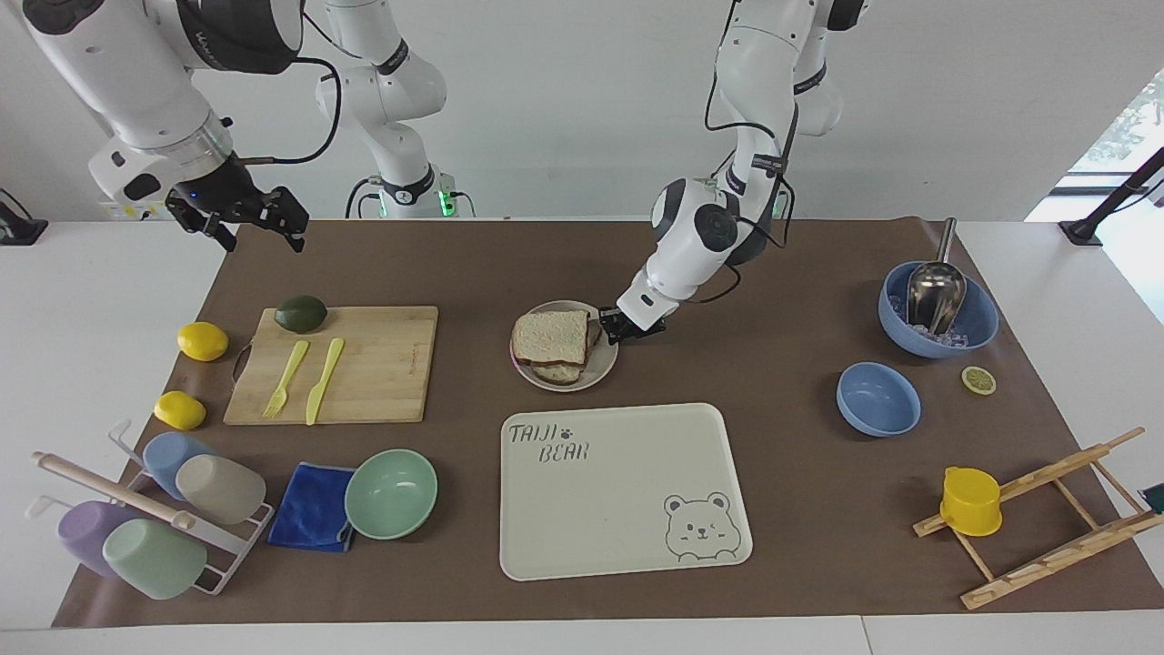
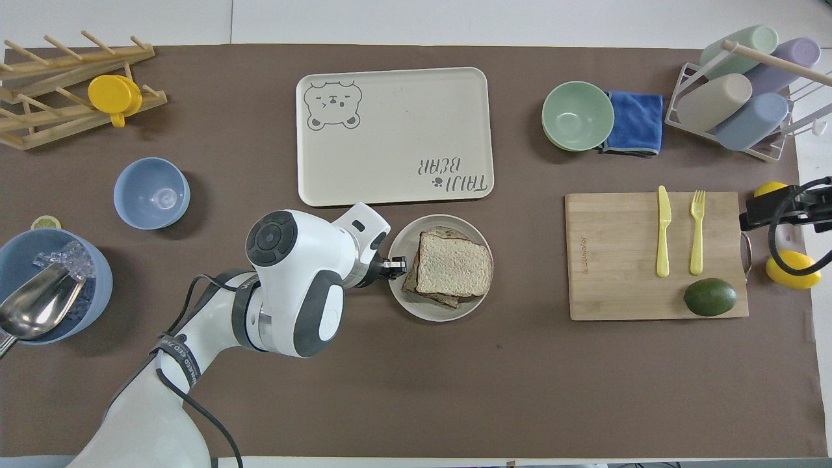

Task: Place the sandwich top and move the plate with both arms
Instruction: 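Slide the plate with the left gripper onto the cream tray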

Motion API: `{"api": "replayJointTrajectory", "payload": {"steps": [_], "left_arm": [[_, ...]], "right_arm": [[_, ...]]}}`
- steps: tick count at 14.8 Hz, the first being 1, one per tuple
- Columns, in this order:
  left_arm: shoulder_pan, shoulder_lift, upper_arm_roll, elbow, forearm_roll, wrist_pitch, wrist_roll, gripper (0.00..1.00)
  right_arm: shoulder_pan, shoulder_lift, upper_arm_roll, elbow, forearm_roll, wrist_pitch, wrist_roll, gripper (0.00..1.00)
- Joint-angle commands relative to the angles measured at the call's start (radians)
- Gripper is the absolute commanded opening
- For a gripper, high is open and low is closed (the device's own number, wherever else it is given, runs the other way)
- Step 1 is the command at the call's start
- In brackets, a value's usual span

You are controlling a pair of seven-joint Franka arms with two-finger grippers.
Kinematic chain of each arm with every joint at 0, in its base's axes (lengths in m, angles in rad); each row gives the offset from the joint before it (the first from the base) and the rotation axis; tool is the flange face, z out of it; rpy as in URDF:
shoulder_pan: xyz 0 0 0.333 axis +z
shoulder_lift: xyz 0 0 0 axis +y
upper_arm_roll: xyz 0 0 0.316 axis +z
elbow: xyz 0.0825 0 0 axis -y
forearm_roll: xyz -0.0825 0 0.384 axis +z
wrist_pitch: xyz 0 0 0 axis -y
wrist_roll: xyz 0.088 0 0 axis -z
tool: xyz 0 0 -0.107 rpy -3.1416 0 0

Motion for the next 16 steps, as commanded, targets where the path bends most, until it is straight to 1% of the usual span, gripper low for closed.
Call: {"api": "replayJointTrajectory", "payload": {"steps": [1,3,5,7,8,10,11,12,13,14,15,16], "left_arm": [[0.001,-0.025,0.015,-0.006,-0.042,-0.025,-0.008,0.00],[0.054,-0.052,0.017,0.034,-0.042,-0.106,-0.007,0.00],[0.114,-0.046,0.019,0.133,-0.043,-0.219,-0.011,0.00],[0.172,-0.014,0.019,0.251,-0.043,-0.295,-0.033,0.00],[0.189,0.012,0.020,0.302,-0.046,-0.303,-0.054,0.00],[0.226,0.050,0.025,0.368,-0.048,-0.306,-0.057,0.00],[0.247,0.091,0.025,0.425,-0.048,-0.318,-0.057,0.00],[0.258,0.148,0.026,0.498,-0.046,-0.350,-0.062,0.00],[0.269,0.215,0.031,0.579,-0.042,-0.376,-0.094,0.00],[0.272,0.266,0.032,0.644,-0.039,-0.379,-0.135,0.00],[0.280,0.311,0.046,0.699,-0.036,-0.384,-0.149,0.00],[0.284,0.343,0.063,0.718,-0.034,-0.369,-0.151,0.00]], "right_arm": [[-0.002,-0.003,0.006,0.013,-0.016,-0.005,-0.020,1.00],[0.000,-0.004,0.006,0.010,-0.016,-0.004,-0.011,1.00],[0.000,-0.006,0.006,0.007,-0.016,-0.004,-0.010,1.00],[0.000,-0.009,0.014,0.001,-0.014,-0.004,-0.010,1.00],[0.000,-0.009,0.015,-0.002,-0.012,-0.004,-0.010,1.00],[-0.002,-0.015,0.014,-0.008,-0.012,-0.005,-0.010,1.00],[-0.002,-0.017,0.014,-0.012,-0.012,-0.005,-0.011,1.00],[-0.003,-0.017,0.014,-0.012,-0.011,-0.005,-0.011,1.00],[-0.003,-0.017,0.014,-0.012,-0.011,-0.005,-0.011,1.00],[-0.003,-0.017,0.014,-0.012,-0.011,-0.005,-0.011,1.00],[-0.003,-0.017,0.014,-0.012,-0.011,-0.005,-0.011,1.00],[-0.008,-0.017,0.014,-0.012,-0.011,-0.005,-0.011,1.00]]}}
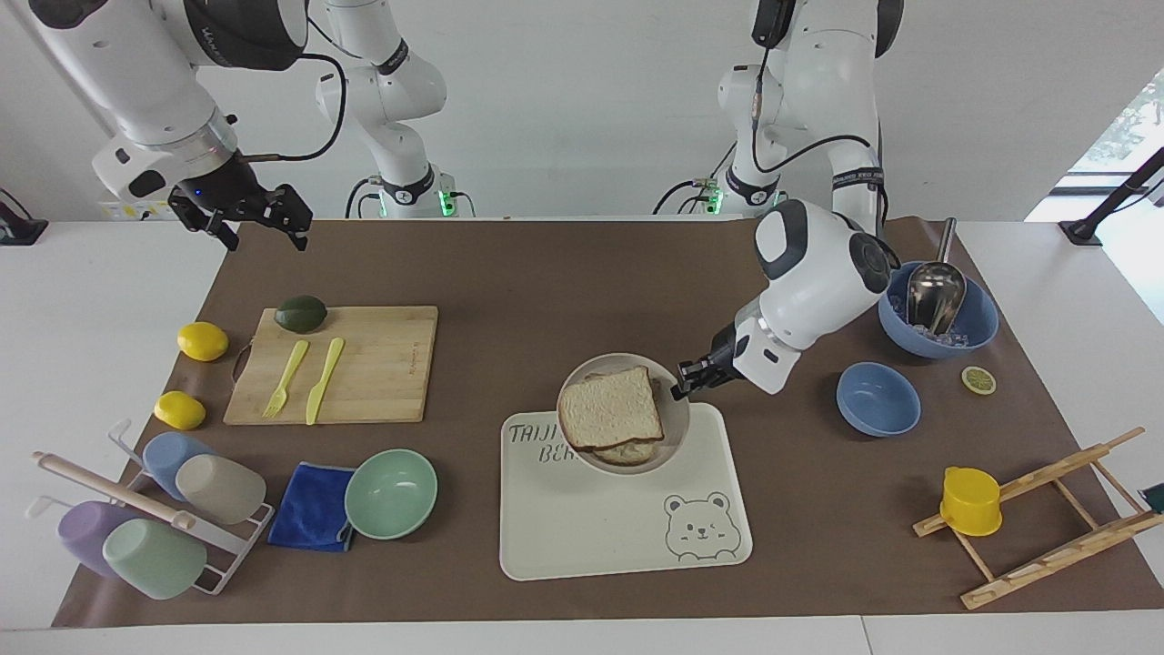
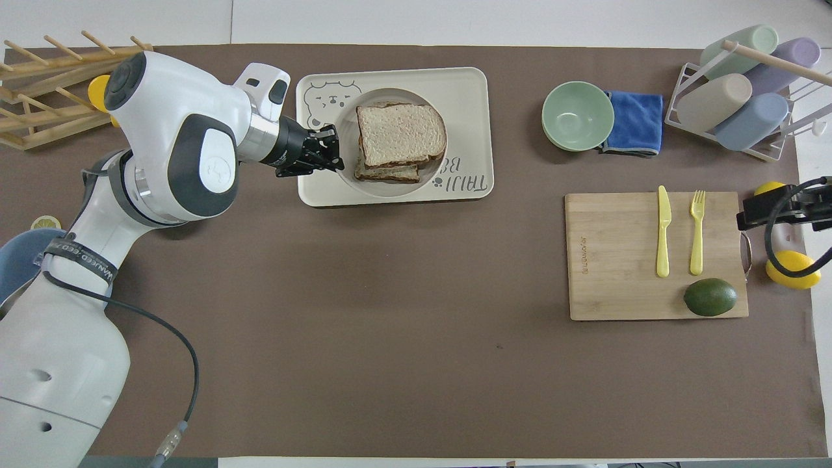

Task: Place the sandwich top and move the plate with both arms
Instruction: 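Slide the plate with the left gripper onto the cream tray, then open the left gripper and release the plate on the tray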

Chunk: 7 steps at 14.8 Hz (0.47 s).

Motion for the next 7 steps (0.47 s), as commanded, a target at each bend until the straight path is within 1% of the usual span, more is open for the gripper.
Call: {"api": "replayJointTrajectory", "payload": {"steps": [1,2,4,7], "left_arm": [[0.013,0.133,0.026,0.148,-0.004,-0.019,-0.037,0.00],[0.005,0.147,0.027,0.139,0.014,0.040,-0.037,0.00],[-0.001,0.141,0.027,0.080,0.045,0.120,-0.037,0.00],[-0.010,0.135,0.027,0.055,0.071,0.128,-0.037,0.00]], "right_arm": [[-0.008,-0.017,0.006,-0.016,-0.009,-0.003,-0.011,1.00],[-0.007,-0.015,0.006,-0.016,-0.009,-0.003,-0.011,1.00],[-0.007,-0.015,0.006,-0.016,-0.009,-0.003,-0.011,1.00],[-0.004,-0.015,0.007,-0.016,-0.007,-0.003,-0.011,1.00]]}}
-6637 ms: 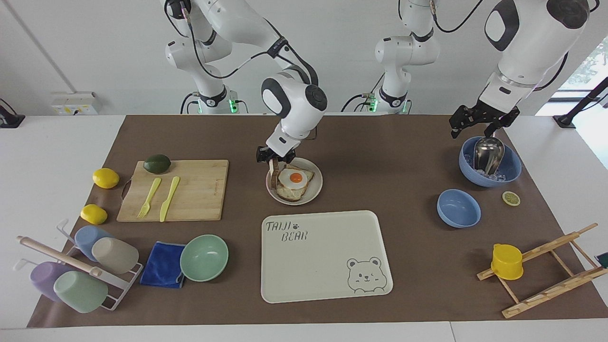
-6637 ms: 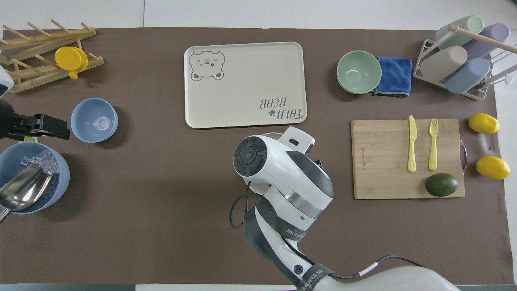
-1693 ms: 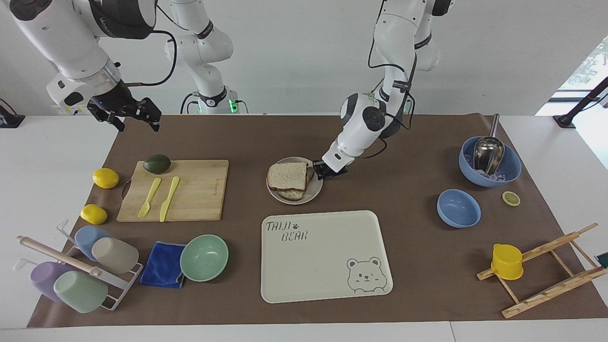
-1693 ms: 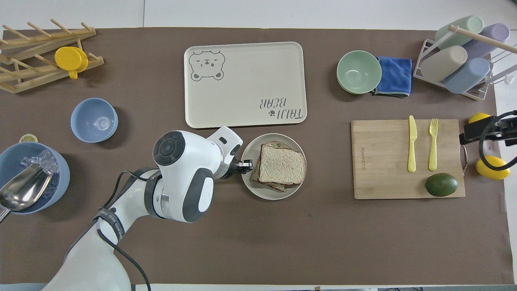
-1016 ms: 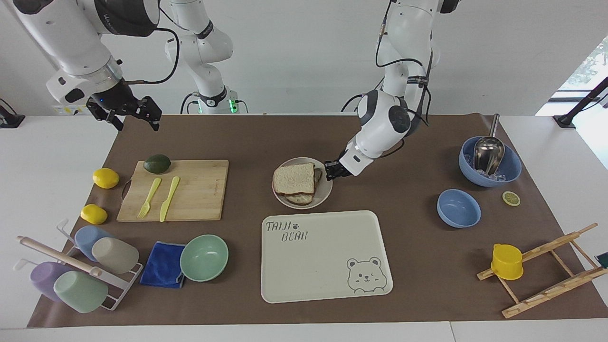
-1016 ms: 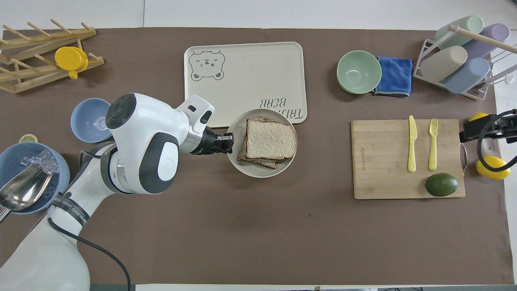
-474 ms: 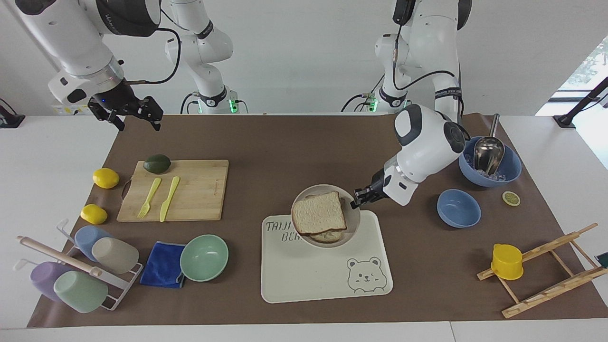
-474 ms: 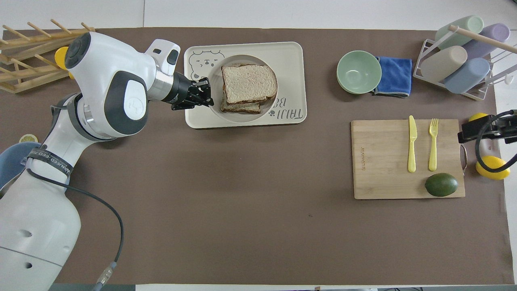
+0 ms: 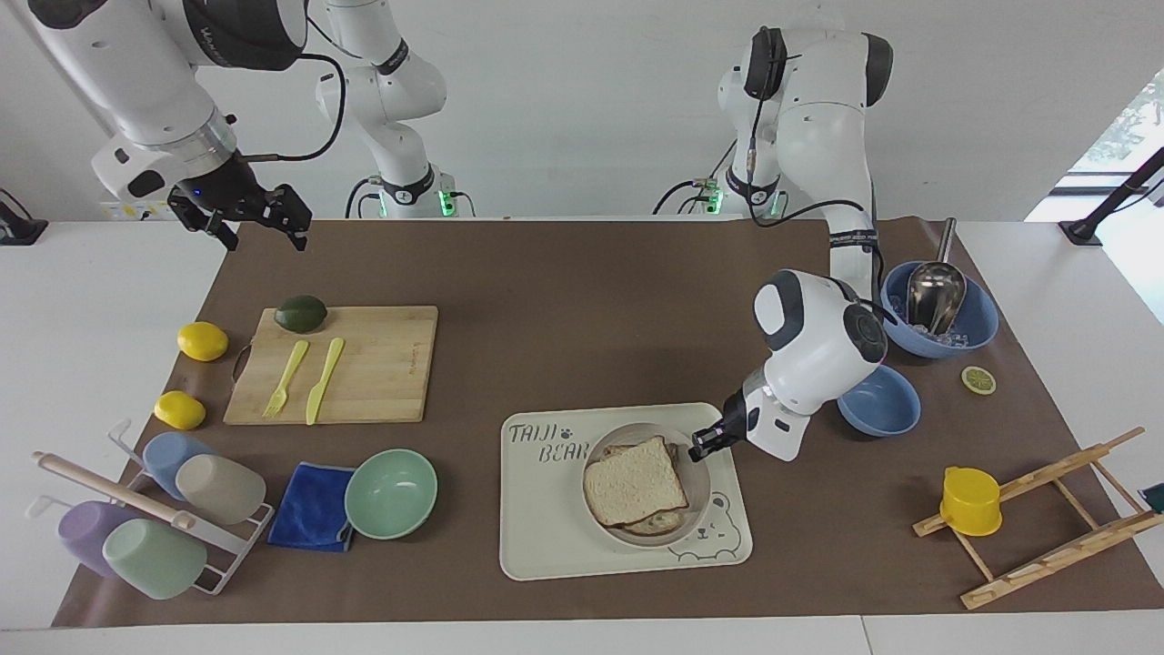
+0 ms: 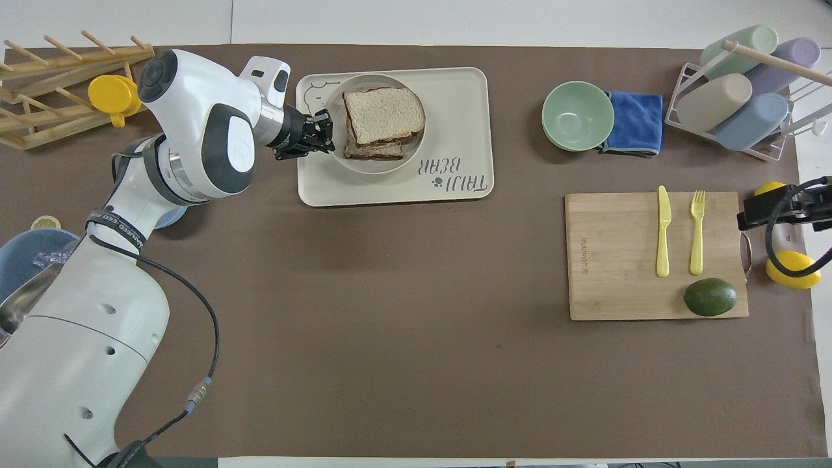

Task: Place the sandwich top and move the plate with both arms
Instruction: 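Open the left gripper and release the plate on the tray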

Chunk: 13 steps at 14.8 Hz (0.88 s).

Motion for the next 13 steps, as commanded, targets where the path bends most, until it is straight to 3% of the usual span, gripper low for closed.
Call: {"api": "replayJointTrajectory", "payload": {"steps": [1,3,4,5,6,9,13], "left_arm": [[-0.029,-0.030,0.003,-0.060,0.026,0.051,-0.021,0.00],[-0.031,-0.044,0.003,-0.091,0.028,0.080,-0.017,0.00],[-0.028,-0.044,0.003,-0.091,0.031,0.074,-0.017,0.20],[-0.026,-0.045,0.003,-0.090,0.046,0.068,-0.017,0.51],[-0.023,-0.045,0.002,-0.082,0.063,0.056,-0.018,1.00],[-0.013,-0.045,0.009,-0.032,0.072,-0.041,-0.020,1.00],[-0.003,-0.166,0.113,-0.050,0.115,-0.122,-0.017,1.00]], "right_arm": [[-0.003,-0.016,0.007,-0.015,-0.007,-0.003,-0.011,1.00],[-0.003,-0.017,0.007,-0.015,-0.007,-0.003,-0.013,1.00],[-0.003,-0.017,0.006,-0.015,-0.007,-0.003,-0.013,1.00],[-0.003,-0.017,0.006,-0.015,-0.007,-0.003,-0.013,1.00],[-0.004,-0.017,0.006,-0.015,-0.007,-0.003,-0.013,1.00],[-0.012,-0.017,0.006,-0.015,-0.007,-0.003,-0.013,1.00],[-0.012,-0.017,0.006,-0.015,-0.007,-0.003,-0.013,1.00]]}}
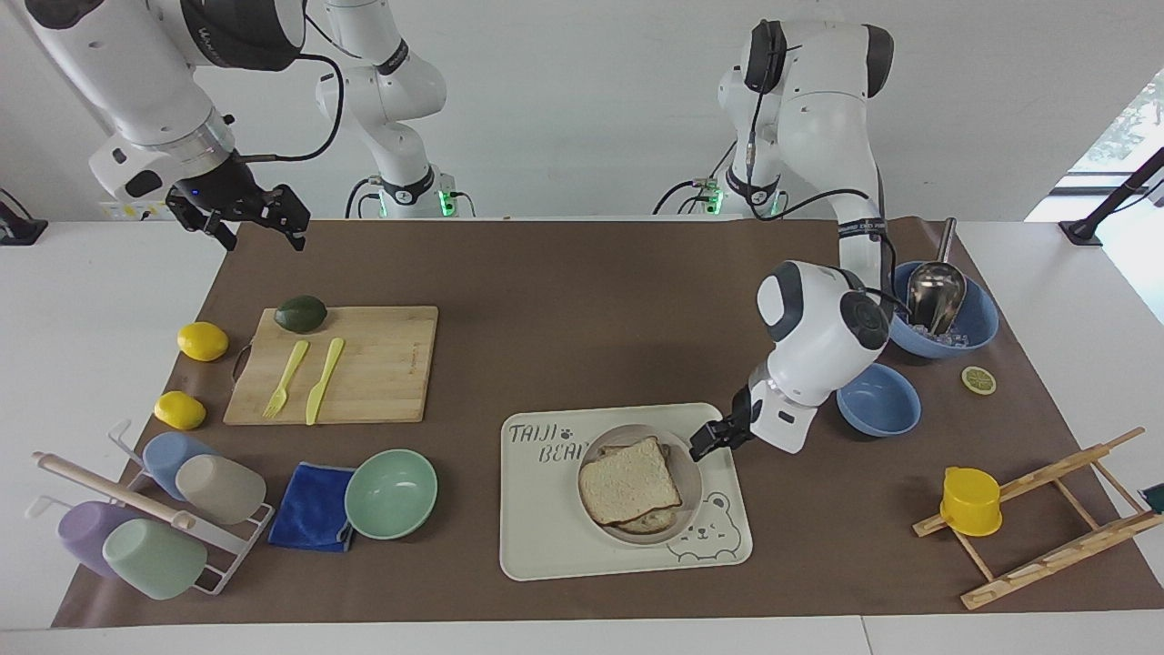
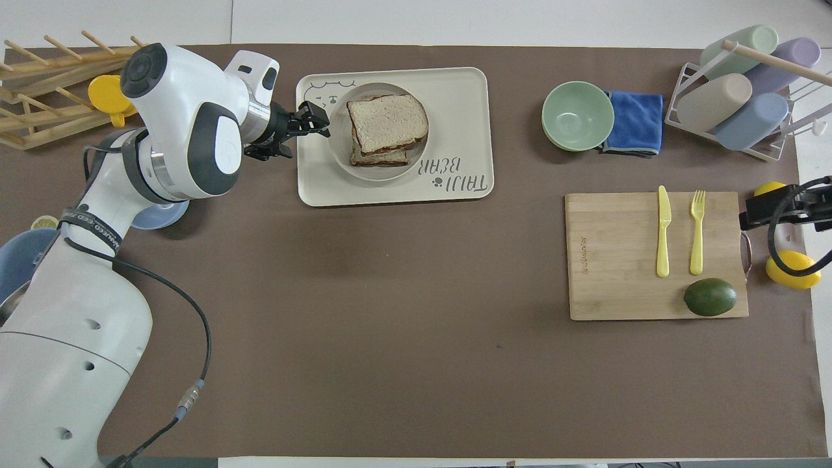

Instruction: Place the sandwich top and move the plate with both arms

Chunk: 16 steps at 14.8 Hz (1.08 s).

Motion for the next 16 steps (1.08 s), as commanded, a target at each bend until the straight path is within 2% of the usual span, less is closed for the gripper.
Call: {"api": "replayJointTrajectory", "payload": {"steps": [1,3,4,10,13,16], "left_arm": [[0.000,-0.122,0.082,-0.025,0.077,-0.138,-0.009,1.00],[0.005,-0.191,0.087,-0.028,0.221,-0.218,-0.006,1.00],[0.009,-0.216,0.090,-0.025,0.245,-0.261,-0.006,1.00],[0.083,-0.391,0.105,-0.025,0.322,-0.495,0.103,1.00],[0.097,-0.478,0.097,-0.037,0.403,-0.596,0.164,1.00],[0.173,-0.542,0.039,-0.048,0.406,-0.703,0.237,1.00]], "right_arm": [[-0.008,-0.015,0.006,-0.015,-0.007,-0.003,-0.013,1.00],[-0.008,-0.016,0.006,-0.015,-0.007,-0.003,-0.013,1.00],[-0.008,-0.016,0.006,-0.015,-0.007,-0.003,-0.013,1.00],[-0.008,-0.016,0.006,-0.015,-0.007,-0.003,-0.013,1.00],[-0.008,-0.016,0.006,-0.015,-0.007,-0.003,-0.013,1.00],[-0.008,-0.015,0.006,-0.015,-0.007,-0.003,-0.013,1.00]]}}
